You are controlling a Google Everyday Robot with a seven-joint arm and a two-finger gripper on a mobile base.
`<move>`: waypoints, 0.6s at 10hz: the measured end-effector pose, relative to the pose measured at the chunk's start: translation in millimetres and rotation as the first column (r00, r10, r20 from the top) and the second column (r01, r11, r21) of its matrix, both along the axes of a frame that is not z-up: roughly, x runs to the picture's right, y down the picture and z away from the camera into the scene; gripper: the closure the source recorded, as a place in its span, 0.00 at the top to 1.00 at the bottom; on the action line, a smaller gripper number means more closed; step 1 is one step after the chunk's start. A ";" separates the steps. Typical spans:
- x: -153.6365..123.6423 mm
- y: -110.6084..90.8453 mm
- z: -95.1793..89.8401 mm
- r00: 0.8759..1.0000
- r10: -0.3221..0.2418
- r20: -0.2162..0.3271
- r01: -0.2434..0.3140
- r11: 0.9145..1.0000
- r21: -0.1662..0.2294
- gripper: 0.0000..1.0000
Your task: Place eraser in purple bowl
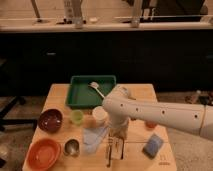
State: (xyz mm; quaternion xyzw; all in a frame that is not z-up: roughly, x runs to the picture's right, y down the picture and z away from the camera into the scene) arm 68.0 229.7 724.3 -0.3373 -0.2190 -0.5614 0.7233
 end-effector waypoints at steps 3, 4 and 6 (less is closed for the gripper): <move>0.3 -16.4 -0.9 0.999 0.045 -0.020 -0.045 0.999 0.006 0.00; -0.2 -23.2 -1.4 0.998 0.064 -0.024 -0.064 0.998 0.006 0.00; 0.1 -32.7 -0.8 0.993 0.109 -0.042 -0.109 0.994 0.001 0.00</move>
